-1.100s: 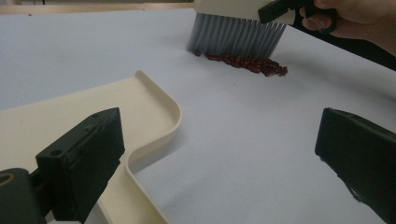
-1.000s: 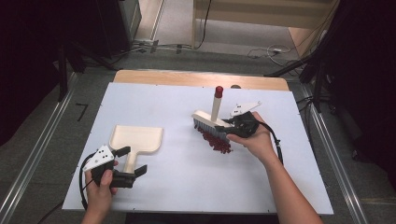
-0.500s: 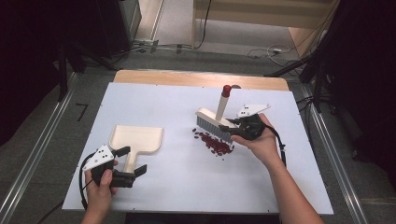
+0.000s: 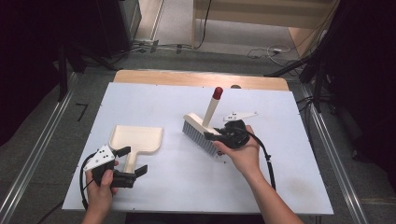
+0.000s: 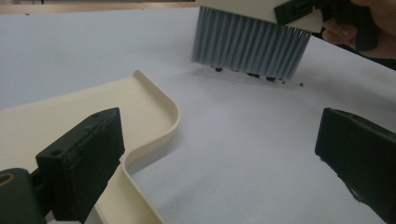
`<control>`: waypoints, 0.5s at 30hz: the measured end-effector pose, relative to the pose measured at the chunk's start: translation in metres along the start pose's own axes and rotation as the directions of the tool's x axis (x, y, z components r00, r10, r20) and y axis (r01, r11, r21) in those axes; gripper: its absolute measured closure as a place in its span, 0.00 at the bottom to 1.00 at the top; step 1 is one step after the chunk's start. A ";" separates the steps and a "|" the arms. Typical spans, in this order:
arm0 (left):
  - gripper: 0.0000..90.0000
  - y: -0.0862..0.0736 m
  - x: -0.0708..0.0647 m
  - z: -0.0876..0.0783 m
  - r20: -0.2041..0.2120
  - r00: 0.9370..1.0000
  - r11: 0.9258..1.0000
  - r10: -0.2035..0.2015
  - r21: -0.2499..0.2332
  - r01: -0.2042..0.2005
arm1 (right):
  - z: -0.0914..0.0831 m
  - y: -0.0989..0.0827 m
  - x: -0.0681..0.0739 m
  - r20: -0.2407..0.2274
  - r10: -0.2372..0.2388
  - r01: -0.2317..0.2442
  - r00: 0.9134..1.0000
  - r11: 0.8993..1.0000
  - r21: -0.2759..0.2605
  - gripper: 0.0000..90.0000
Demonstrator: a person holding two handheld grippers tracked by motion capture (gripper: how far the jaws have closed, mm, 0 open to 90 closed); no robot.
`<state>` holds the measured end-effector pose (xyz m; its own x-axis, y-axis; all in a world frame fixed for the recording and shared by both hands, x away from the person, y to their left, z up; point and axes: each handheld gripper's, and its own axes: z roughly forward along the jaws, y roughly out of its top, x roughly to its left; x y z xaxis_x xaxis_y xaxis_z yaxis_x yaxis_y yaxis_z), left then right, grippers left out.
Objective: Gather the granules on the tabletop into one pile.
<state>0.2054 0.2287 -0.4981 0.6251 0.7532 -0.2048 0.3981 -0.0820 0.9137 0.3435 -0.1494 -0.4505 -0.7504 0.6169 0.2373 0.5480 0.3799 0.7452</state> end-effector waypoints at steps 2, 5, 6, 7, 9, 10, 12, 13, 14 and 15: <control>0.02 0.000 0.001 0.000 0.003 1.000 1.000 -0.001 -0.002 0.001 | 0.006 -0.003 -0.002 0.015 0.029 -0.030 0.999 0.999 0.014 0.72; 0.02 -0.001 0.001 -0.001 0.001 1.000 1.000 -0.001 -0.001 0.001 | 0.005 -0.005 -0.009 0.036 0.081 -0.082 0.996 0.997 0.005 0.72; 0.02 -0.001 0.001 -0.001 0.001 1.000 1.000 -0.002 -0.001 0.002 | 0.004 -0.006 -0.011 0.044 0.092 -0.092 0.995 0.996 0.001 0.72; 0.02 -0.001 0.002 -0.001 0.000 1.000 1.000 -0.002 -0.001 0.002 | 0.002 -0.006 -0.013 0.051 0.099 -0.099 0.994 0.995 -0.002 0.72; 0.02 -0.001 0.002 -0.001 0.000 1.000 1.000 -0.003 -0.001 0.003 | -0.002 -0.008 -0.018 0.064 0.111 -0.111 0.992 0.994 -0.008 0.72; 0.02 -0.001 0.002 -0.001 0.000 1.000 1.000 -0.003 -0.001 0.003 | -0.003 -0.009 -0.021 0.065 0.124 -0.124 0.990 0.992 -0.012 0.72; 0.02 -0.001 0.001 -0.001 0.002 1.000 1.000 -0.003 0.000 0.003 | -0.008 -0.010 -0.025 0.058 0.137 -0.135 0.989 0.990 -0.025 0.72; 0.02 0.000 0.001 0.000 0.001 1.000 1.000 -0.002 -0.001 0.002 | -0.010 -0.010 -0.026 0.043 0.136 -0.134 0.990 0.990 -0.031 0.72; 0.02 0.000 0.001 0.000 0.001 1.000 1.000 -0.001 -0.001 0.001 | -0.013 -0.010 -0.027 0.025 0.134 -0.133 0.991 0.990 -0.041 0.72; 0.02 0.000 0.000 0.000 0.000 1.000 1.000 0.000 0.001 0.000 | -0.017 -0.009 -0.027 0.014 0.126 -0.125 0.992 0.991 -0.050 0.72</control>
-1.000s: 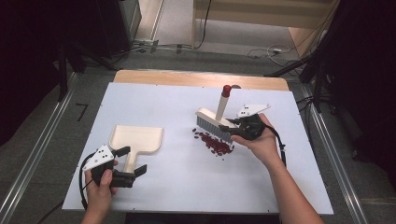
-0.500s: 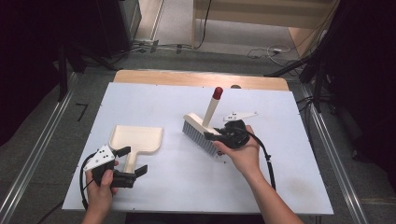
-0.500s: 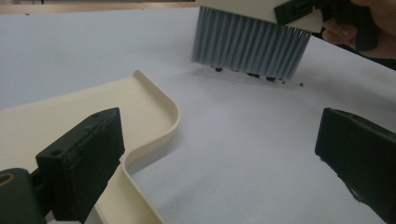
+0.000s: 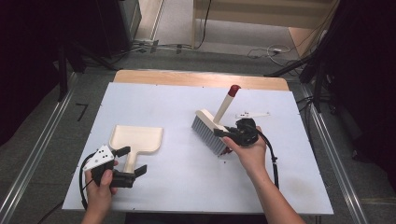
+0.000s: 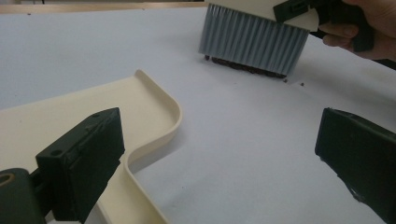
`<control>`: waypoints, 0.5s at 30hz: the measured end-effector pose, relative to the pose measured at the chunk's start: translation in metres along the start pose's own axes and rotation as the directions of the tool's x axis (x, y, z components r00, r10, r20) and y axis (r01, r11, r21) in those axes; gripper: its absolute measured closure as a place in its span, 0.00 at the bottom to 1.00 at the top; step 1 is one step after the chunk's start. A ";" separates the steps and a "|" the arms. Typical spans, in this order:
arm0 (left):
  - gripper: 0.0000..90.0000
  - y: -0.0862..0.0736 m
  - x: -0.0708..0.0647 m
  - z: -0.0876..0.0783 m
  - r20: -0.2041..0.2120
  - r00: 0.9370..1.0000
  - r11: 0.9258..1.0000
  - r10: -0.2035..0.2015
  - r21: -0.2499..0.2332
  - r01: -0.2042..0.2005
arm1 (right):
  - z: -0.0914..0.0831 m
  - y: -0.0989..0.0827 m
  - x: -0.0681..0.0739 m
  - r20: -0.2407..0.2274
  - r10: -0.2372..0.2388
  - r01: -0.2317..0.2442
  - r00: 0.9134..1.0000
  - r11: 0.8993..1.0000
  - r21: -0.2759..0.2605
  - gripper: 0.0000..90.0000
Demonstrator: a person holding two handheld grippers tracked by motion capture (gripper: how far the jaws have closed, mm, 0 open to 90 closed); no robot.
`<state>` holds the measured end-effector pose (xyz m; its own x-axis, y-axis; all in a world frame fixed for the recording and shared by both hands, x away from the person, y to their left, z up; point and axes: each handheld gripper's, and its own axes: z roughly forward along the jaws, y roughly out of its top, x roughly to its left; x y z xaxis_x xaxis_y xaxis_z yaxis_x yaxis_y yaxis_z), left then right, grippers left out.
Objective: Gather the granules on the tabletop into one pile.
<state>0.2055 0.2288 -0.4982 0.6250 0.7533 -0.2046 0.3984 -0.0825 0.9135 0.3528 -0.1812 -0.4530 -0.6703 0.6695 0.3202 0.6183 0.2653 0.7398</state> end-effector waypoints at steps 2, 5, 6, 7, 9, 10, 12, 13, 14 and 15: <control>0.02 0.000 0.000 0.000 0.001 1.000 1.000 -0.001 0.000 0.001 | -0.008 0.002 0.001 -0.028 -0.030 0.029 0.999 0.999 -0.016 0.72; 0.02 0.000 0.000 0.001 0.000 1.000 1.000 -0.001 0.001 0.001 | -0.020 0.004 0.002 -0.060 -0.101 0.101 0.993 0.995 -0.004 0.72; 0.02 0.000 0.000 0.000 -0.001 1.000 1.000 -0.002 0.001 0.002 | -0.024 0.004 0.002 -0.064 -0.123 0.123 0.990 0.992 0.004 0.72; 0.02 0.000 0.000 0.000 0.000 1.000 1.000 -0.003 0.001 0.003 | -0.028 0.003 0.002 -0.071 -0.143 0.145 0.987 0.989 0.013 0.72; 0.02 0.000 0.000 0.001 -0.001 1.000 1.000 -0.004 0.001 0.004 | -0.034 -0.001 0.001 -0.093 -0.177 0.181 0.980 0.983 0.032 0.72; 0.02 0.000 0.000 0.001 -0.001 1.000 1.000 -0.004 0.001 0.004 | -0.036 -0.004 0.000 -0.103 -0.197 0.202 0.975 0.978 0.043 0.72; 0.02 0.000 0.000 0.001 -0.001 1.000 1.000 -0.002 0.002 0.002 | -0.039 -0.010 0.001 -0.127 -0.234 0.244 0.964 0.968 0.061 0.72; 0.02 0.000 0.000 0.001 -0.001 1.000 1.000 -0.001 0.002 0.001 | -0.040 -0.013 0.001 -0.149 -0.247 0.260 0.958 0.963 0.075 0.72; 0.02 0.000 0.000 0.001 -0.001 1.000 1.000 -0.001 0.002 0.001 | -0.040 -0.016 0.001 -0.167 -0.260 0.276 0.951 0.958 0.083 0.72; 0.02 0.000 -0.001 0.002 0.000 1.000 1.000 -0.001 0.001 0.001 | -0.039 -0.019 0.001 -0.180 -0.271 0.291 0.946 0.952 0.094 0.72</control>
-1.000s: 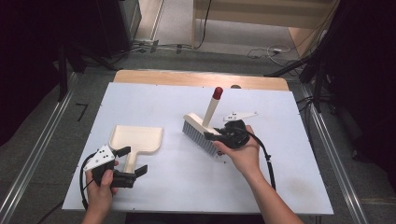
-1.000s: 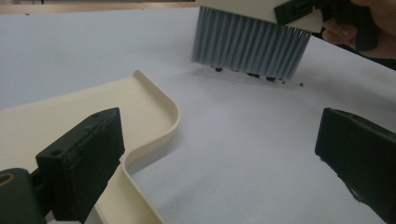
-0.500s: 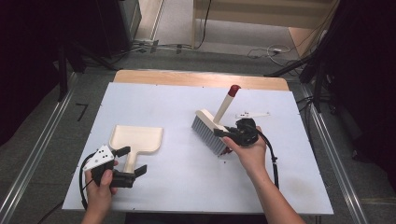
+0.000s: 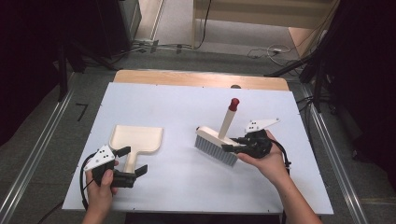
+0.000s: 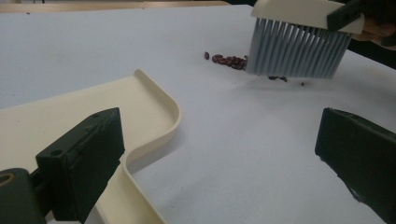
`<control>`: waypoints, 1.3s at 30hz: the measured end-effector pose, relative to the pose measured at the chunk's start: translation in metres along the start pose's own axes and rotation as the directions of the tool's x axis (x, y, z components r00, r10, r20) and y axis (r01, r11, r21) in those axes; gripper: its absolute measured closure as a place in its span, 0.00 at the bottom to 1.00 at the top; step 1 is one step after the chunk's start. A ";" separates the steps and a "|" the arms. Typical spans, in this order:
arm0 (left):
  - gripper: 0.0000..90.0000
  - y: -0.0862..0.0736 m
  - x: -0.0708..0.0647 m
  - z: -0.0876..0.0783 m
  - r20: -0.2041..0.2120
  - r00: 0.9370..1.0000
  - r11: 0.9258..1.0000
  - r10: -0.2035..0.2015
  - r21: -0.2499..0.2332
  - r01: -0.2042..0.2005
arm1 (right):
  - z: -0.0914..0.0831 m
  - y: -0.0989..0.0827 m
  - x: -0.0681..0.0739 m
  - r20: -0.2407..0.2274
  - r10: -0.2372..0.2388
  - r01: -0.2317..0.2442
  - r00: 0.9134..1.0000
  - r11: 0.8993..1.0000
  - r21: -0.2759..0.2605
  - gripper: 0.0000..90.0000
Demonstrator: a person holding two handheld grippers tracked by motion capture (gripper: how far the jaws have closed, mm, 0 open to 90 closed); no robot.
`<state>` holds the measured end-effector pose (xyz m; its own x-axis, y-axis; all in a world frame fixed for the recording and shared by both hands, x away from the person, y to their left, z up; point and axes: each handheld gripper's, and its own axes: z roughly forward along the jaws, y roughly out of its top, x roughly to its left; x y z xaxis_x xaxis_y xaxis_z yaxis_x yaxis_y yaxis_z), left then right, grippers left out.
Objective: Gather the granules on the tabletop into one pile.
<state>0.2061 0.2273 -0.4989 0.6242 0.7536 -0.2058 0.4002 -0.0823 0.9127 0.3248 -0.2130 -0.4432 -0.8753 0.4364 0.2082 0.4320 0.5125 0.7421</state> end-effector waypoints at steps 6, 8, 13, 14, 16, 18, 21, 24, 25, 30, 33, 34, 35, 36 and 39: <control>0.02 0.001 -0.002 0.001 0.001 1.000 1.000 0.005 0.003 -0.005 | 0.011 -0.004 -0.007 -0.038 -0.015 0.016 0.999 0.999 0.036 0.72; 0.02 0.001 -0.002 0.001 0.003 1.000 1.000 0.001 0.002 -0.001 | 0.014 -0.004 -0.012 -0.036 -0.010 0.012 0.999 0.999 0.033 0.72; 0.02 0.000 0.000 0.000 0.000 1.000 1.000 0.000 0.000 0.000 | 0.019 0.000 -0.022 -0.035 -0.011 0.012 0.999 0.999 0.034 0.72; 0.02 0.000 0.000 0.000 0.000 1.000 1.000 -0.001 0.002 0.001 | 0.019 0.001 -0.023 -0.031 -0.015 0.016 0.999 0.999 0.037 0.72; 0.02 0.000 0.000 0.000 0.000 1.000 1.000 -0.001 0.000 0.001 | 0.021 0.004 -0.024 -0.019 -0.029 0.030 0.999 0.999 0.037 0.72; 0.02 0.000 0.000 0.000 0.000 1.000 1.000 0.000 -0.001 0.000 | 0.022 0.006 -0.026 -0.012 -0.033 0.034 0.999 0.999 0.032 0.72; 0.02 0.000 0.000 -0.001 -0.001 1.000 1.000 -0.001 -0.002 0.001 | 0.023 0.008 -0.030 0.001 -0.034 0.034 0.999 0.999 0.035 0.72; 0.02 0.000 0.000 -0.001 0.000 1.000 1.000 -0.001 -0.002 0.001 | 0.023 0.011 -0.033 0.022 -0.030 0.029 0.999 0.999 0.028 0.72; 0.02 0.000 0.000 0.000 0.000 1.000 1.000 -0.001 -0.001 0.001 | 0.023 0.013 -0.034 0.031 -0.028 0.027 0.999 0.999 0.025 0.72; 0.02 0.000 0.000 0.000 0.000 1.000 1.000 -0.001 0.000 0.001 | 0.024 0.017 -0.040 0.058 -0.015 0.014 0.998 1.000 0.020 0.72; 0.02 0.000 0.001 0.000 -0.001 1.000 1.000 -0.003 -0.001 0.003 | 0.025 0.018 -0.042 0.069 -0.006 0.005 0.998 1.000 0.016 0.72; 0.02 0.000 0.001 0.000 0.000 1.000 1.000 -0.002 -0.001 0.002 | 0.025 0.018 -0.042 0.071 -0.008 0.007 0.997 1.000 0.015 0.72; 0.02 0.000 0.001 0.000 -0.001 1.000 1.000 -0.003 -0.001 0.003 | 0.025 0.019 -0.042 0.075 -0.007 0.006 0.997 1.000 0.015 0.72; 0.02 0.000 0.001 0.000 -0.001 1.000 1.000 -0.003 -0.001 0.003 | 0.025 0.019 -0.042 0.079 -0.011 0.010 0.997 1.000 0.014 0.72; 0.02 0.000 0.001 -0.001 -0.001 1.000 1.000 -0.004 -0.001 0.004 | 0.023 0.020 -0.039 0.073 -0.009 0.008 0.997 1.000 0.011 0.72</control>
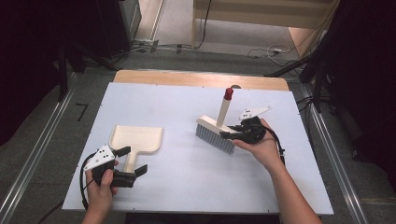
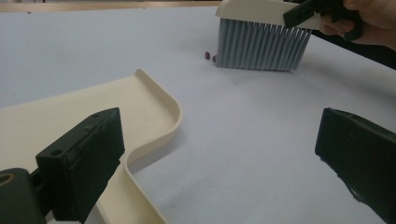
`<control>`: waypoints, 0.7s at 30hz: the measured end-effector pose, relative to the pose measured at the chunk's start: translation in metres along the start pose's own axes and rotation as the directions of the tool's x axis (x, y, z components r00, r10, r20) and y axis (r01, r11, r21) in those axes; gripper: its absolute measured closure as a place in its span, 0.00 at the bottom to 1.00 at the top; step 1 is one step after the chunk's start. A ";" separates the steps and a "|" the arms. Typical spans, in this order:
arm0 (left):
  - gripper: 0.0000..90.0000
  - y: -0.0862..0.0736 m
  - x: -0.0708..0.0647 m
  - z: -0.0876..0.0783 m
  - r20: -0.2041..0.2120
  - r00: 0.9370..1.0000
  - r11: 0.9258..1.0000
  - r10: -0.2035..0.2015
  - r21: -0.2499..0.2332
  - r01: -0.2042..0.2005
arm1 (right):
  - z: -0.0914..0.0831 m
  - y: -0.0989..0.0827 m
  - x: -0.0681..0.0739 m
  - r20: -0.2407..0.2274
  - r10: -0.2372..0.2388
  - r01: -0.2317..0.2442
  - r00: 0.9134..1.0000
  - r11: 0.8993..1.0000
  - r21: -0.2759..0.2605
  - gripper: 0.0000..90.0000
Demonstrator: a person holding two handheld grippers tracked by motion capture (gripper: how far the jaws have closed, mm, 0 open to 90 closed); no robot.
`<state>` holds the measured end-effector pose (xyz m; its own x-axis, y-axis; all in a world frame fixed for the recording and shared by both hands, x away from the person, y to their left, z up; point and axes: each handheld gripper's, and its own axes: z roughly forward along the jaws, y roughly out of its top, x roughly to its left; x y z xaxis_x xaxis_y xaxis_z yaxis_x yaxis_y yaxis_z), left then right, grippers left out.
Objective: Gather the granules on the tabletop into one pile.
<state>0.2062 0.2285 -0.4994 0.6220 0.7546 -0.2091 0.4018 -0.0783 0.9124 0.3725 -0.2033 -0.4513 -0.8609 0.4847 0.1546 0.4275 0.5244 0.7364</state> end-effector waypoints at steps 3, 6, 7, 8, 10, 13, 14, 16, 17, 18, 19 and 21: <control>0.02 0.000 0.000 0.000 0.000 1.000 1.000 0.000 0.001 0.000 | -0.005 0.001 0.003 -0.004 0.009 -0.009 1.000 1.000 -0.013 0.72; 0.02 0.000 0.000 0.000 -0.001 1.000 1.000 0.000 0.000 0.000 | -0.012 0.002 0.005 -0.022 0.022 -0.022 1.000 0.999 -0.041 0.72; 0.02 0.000 0.000 0.000 -0.001 1.000 1.000 0.000 0.000 0.000 | -0.015 0.003 0.006 -0.015 0.023 -0.023 1.000 0.999 -0.048 0.72; 0.02 0.000 0.000 0.000 -0.002 1.000 1.000 0.000 0.000 0.000 | -0.017 0.003 0.007 -0.011 0.025 -0.025 1.000 0.998 -0.054 0.72; 0.02 0.000 0.000 0.000 -0.006 1.000 1.000 -0.002 -0.001 0.002 | -0.023 0.002 0.008 -0.005 0.034 -0.034 0.999 0.997 -0.068 0.72; 0.02 0.000 0.000 -0.001 -0.007 1.000 1.000 -0.003 -0.006 0.003 | -0.031 0.001 0.009 0.012 0.053 -0.052 0.999 0.995 -0.088 0.72; 0.02 0.000 0.000 -0.001 -0.007 1.000 1.000 -0.004 -0.008 0.004 | -0.033 0.000 0.009 0.020 0.061 -0.058 0.998 0.994 -0.096 0.72; 0.02 0.001 0.000 -0.001 -0.010 1.000 1.000 -0.001 -0.008 0.000 | -0.038 -0.003 0.009 0.033 0.067 -0.063 0.997 0.992 -0.110 0.72; 0.02 0.001 0.000 -0.002 -0.012 1.000 1.000 -0.001 -0.010 0.001 | -0.040 -0.004 0.009 0.040 0.074 -0.069 0.996 0.991 -0.114 0.72; 0.02 0.001 -0.001 -0.002 -0.014 1.000 1.000 -0.002 -0.013 0.001 | -0.042 -0.005 0.009 0.049 0.079 -0.073 0.996 0.990 -0.119 0.72; 0.02 0.001 -0.001 -0.002 -0.015 1.000 1.000 -0.001 -0.014 0.001 | -0.044 -0.007 0.009 0.054 0.089 -0.082 0.995 0.989 -0.126 0.72; 0.02 0.002 0.000 -0.003 -0.019 1.000 1.000 0.002 -0.016 -0.003 | -0.049 -0.011 0.007 0.065 0.111 -0.101 0.992 0.985 -0.137 0.72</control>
<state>0.2045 0.2302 -0.4966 0.6100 0.7667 -0.2001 0.3893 -0.0700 0.9185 0.3485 -0.2397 -0.4261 -0.7887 0.5840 0.1922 0.4703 0.3716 0.8004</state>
